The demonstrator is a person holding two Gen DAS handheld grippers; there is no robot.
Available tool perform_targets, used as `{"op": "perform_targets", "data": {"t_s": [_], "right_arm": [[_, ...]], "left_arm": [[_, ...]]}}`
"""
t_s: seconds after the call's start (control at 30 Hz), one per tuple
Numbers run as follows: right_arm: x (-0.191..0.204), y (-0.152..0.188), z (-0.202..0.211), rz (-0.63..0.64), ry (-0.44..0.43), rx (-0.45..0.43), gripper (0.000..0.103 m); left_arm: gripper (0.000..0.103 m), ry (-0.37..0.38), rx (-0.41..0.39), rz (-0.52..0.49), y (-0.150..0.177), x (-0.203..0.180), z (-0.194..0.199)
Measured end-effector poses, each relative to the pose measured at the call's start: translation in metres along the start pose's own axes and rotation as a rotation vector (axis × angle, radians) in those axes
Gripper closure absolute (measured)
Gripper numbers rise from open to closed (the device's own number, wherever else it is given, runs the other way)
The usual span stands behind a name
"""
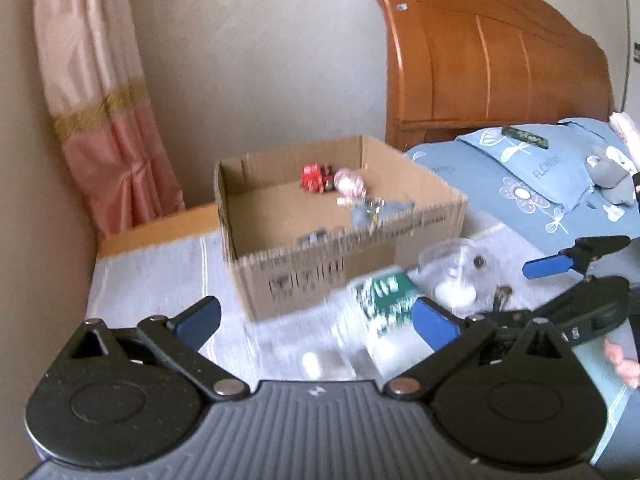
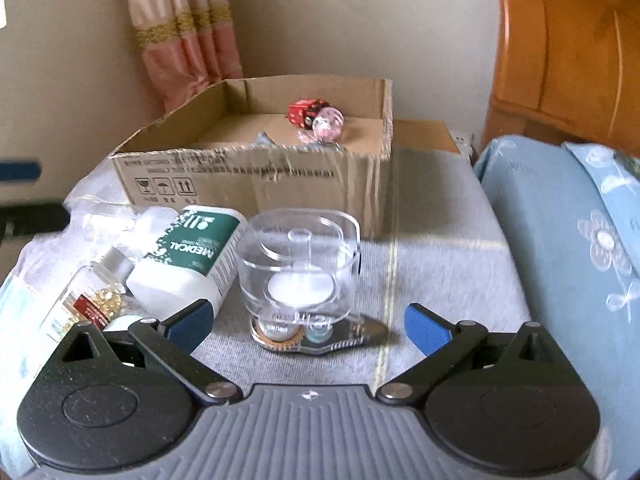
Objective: Organize rigid objects
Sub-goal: 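Move the left tool to the gold capsule jar and the right tool to the clear container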
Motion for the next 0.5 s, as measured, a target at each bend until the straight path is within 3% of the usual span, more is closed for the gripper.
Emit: {"op": "perform_targets", "data": {"t_s": [0.2, 0.33, 0.5], "right_arm": [[0.003, 0.016, -0.019, -0.048, 0.032, 0.005, 0.0], [0.013, 0.022, -0.029, 0.054, 0.103, 0.001, 0.0], [0.01, 0.026, -0.027, 0.071, 0.082, -0.027, 0.0]], "left_arm": [[0.001, -0.038, 0.035, 0.051, 0.029, -0.001, -0.006], [0.001, -0.071, 0.069, 0.023, 0.039, -0.002, -0.013], [0.001, -0.082, 0.105, 0.019, 0.052, 0.005, -0.015]]}}
Point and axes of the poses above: each gripper's, at about its wrist camera, not at the fingertips, and z roughly against the way its jaws point, x to its left, y to its underside, the point moved 2 cm from there along -z, roughly the way its jaws point, and after that the axes turned 9 degrees about -x, right-handed, at the moved point
